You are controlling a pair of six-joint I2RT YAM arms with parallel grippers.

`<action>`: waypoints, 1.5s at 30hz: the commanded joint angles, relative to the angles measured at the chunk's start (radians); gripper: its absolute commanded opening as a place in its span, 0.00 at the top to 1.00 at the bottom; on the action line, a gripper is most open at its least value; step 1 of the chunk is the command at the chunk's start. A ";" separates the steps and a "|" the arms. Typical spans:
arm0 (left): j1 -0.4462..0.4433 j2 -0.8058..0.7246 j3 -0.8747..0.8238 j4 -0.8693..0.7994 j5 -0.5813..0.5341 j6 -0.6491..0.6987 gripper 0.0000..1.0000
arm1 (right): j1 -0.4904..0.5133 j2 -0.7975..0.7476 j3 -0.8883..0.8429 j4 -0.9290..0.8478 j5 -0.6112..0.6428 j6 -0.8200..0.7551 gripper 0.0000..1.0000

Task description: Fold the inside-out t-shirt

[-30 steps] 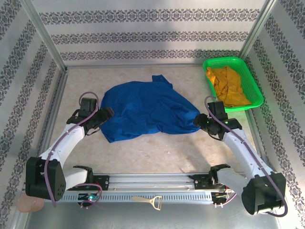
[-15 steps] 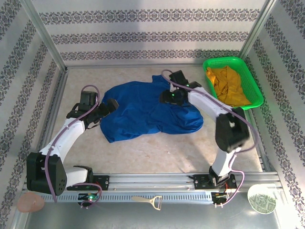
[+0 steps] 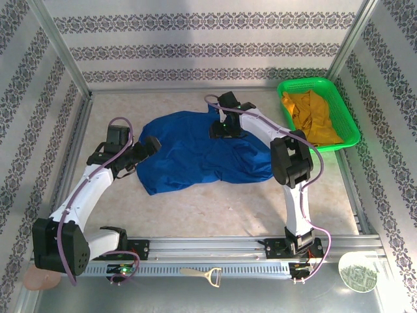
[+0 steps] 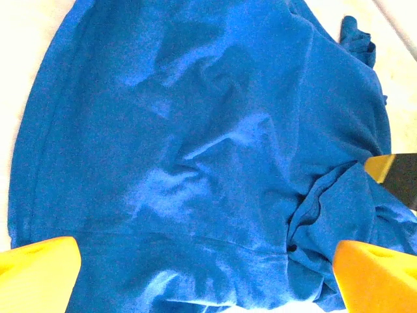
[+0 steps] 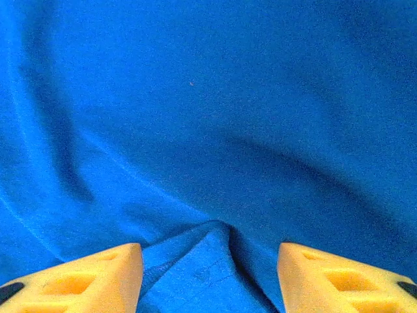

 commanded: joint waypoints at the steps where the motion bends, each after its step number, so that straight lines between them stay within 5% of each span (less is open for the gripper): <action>1: 0.028 -0.029 0.033 -0.033 0.010 0.016 0.00 | 0.017 0.016 0.000 -0.031 0.002 -0.021 0.44; 8: 0.051 -0.024 0.043 -0.014 0.042 0.008 0.00 | 0.020 0.007 -0.051 -0.013 -0.009 -0.019 0.61; 11: 0.060 -0.019 0.047 -0.013 0.049 0.011 0.00 | 0.019 0.005 -0.058 -0.011 -0.008 -0.024 0.78; 13: 0.066 -0.018 0.048 -0.014 0.056 0.013 0.00 | 0.016 -0.009 -0.062 -0.016 -0.006 -0.028 1.00; 21: 0.090 -0.018 0.036 -0.043 0.064 0.000 0.00 | -0.056 -0.391 -0.210 0.001 -0.041 0.035 1.00; 30: 0.087 -0.036 -0.059 -0.091 0.210 0.004 0.00 | -0.194 -0.911 -0.452 -0.052 -0.042 0.131 1.00; 35: 0.061 -0.091 -0.155 -0.140 0.167 -0.018 0.01 | -0.243 -1.031 -0.616 -0.033 -0.047 0.172 1.00; 41: 0.035 -0.124 -0.253 -0.143 0.091 -0.086 0.22 | -0.268 -1.117 -0.738 -0.033 -0.044 0.201 1.00; 45: 0.035 -0.105 -0.263 -0.142 0.005 -0.080 0.26 | -0.268 -1.114 -0.747 -0.028 -0.059 0.199 1.00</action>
